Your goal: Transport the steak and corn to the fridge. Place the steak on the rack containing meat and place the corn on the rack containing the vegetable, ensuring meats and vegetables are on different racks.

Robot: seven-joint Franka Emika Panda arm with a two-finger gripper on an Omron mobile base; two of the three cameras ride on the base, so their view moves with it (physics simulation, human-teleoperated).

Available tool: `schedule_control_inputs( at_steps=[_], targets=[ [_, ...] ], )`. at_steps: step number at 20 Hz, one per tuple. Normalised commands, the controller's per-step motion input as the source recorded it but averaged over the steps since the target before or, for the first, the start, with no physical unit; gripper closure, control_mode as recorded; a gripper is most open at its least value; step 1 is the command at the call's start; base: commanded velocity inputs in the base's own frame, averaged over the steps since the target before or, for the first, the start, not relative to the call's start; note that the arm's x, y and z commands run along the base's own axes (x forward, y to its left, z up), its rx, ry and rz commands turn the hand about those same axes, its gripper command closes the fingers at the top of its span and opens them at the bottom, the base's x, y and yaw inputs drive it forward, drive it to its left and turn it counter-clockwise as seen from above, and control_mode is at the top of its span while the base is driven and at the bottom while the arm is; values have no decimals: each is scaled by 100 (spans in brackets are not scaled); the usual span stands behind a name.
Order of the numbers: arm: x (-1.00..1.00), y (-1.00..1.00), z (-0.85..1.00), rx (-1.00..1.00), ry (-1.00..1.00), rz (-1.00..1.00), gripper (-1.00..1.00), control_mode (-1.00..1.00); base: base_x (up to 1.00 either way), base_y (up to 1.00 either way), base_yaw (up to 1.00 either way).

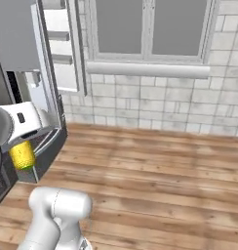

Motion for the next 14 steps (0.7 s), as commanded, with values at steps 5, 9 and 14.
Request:
schedule_control_inputs(
  at_steps=[5,9,14],
  targets=[
    [0,0,0,0,0,0,100,100,66,-3,92],
    [0,0,0,0,0,0,100,100,2,-7,100],
    [0,0,0,0,0,0,100,100,0,-11,100]
  ],
)
